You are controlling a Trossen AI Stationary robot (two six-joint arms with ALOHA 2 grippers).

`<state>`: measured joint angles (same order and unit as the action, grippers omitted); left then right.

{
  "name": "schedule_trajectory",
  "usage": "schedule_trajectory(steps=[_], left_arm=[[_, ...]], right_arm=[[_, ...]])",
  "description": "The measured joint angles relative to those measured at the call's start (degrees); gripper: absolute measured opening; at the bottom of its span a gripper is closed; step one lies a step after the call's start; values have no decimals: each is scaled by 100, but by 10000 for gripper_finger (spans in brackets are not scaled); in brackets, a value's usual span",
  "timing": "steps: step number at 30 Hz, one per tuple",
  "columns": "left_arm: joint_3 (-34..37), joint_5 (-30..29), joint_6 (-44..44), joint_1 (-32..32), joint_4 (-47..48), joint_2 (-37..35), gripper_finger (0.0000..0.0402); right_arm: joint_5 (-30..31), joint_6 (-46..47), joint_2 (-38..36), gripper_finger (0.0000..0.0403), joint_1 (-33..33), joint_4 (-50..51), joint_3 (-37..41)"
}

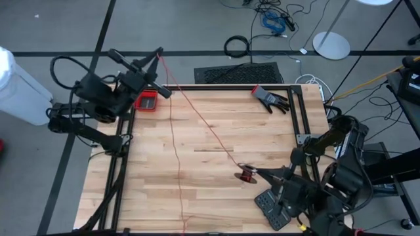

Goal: Coil cords
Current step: Coil the red wire onto the spool

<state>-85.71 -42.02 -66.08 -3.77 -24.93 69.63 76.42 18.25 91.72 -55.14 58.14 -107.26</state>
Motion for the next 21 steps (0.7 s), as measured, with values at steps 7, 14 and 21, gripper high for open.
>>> schedule_trajectory(steps=[7,14,21], left_arm=[[0,418,-759,2,-523,2,2],[0,579,-792,2,-1487,17,2],[-2,670,-21,2,-411,76,10]], right_arm=[[-15,-487,0,0,151,-438,0],[-20,-1086,0,0,200,-947,0],[-26,-1319,0,0,198,-1207,0]])
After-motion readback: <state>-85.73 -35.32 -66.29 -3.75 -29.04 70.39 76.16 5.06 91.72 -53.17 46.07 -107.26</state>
